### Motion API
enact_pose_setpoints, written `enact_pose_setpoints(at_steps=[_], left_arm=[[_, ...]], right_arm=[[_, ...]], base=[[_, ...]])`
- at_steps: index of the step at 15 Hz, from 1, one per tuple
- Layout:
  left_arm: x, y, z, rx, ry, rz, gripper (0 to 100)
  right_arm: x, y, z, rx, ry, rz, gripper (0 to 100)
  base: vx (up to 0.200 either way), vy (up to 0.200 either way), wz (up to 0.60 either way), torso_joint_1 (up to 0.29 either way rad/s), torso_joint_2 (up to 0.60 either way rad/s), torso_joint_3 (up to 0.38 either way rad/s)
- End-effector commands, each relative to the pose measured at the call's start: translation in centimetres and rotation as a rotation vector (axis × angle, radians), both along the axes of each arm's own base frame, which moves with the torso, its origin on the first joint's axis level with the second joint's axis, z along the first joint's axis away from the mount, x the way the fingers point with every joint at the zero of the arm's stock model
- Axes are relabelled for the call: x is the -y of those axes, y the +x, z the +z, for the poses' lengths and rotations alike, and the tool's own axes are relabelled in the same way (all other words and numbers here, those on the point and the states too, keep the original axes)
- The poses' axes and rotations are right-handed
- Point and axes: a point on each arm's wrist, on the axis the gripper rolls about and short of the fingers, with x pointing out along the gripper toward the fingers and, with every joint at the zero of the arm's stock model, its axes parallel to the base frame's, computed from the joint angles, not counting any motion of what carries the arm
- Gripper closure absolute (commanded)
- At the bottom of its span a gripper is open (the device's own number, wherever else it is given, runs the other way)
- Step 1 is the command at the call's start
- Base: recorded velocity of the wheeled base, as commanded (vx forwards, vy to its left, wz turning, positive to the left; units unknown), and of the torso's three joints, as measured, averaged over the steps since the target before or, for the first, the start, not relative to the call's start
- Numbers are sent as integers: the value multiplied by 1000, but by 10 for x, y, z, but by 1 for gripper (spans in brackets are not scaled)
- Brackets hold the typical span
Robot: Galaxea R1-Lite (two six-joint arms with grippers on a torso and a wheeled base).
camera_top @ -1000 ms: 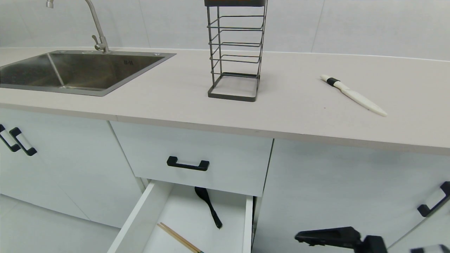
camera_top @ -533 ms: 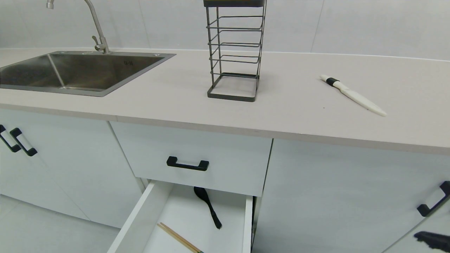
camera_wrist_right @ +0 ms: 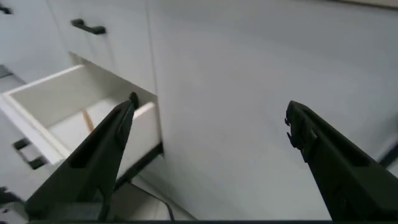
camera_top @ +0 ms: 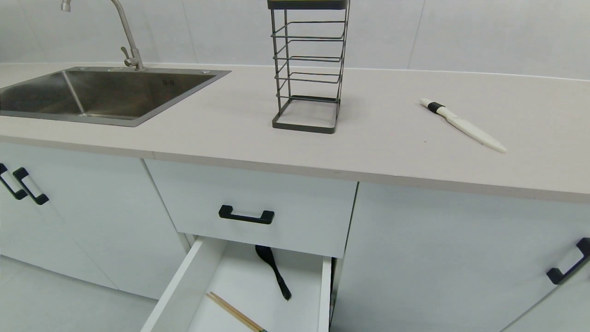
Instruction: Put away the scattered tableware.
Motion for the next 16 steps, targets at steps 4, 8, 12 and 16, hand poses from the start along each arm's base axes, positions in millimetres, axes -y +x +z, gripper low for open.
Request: enact_pose_setpoints(at_steps=[4, 8, 12, 16], left_arm=[[5, 0, 32, 46, -13, -290, 0], [10, 32, 46, -443, -116, -459, 0], [10, 52, 29, -778, -139, -442, 0], [9, 61, 29, -863, -107, -395, 0]], right_arm=[[7, -1, -11, -61, 34, -379, 0], [8, -1, -12, -81, 98, -422, 0], [8, -1, -12, -81, 100, -422, 0], [8, -1, -12, -81, 100, -427, 0]], base=[[0, 0, 0, 0, 0, 0], [0, 0, 0, 0, 0, 0], [0, 0, 0, 0, 0, 0], [0, 0, 0, 0, 0, 0]])
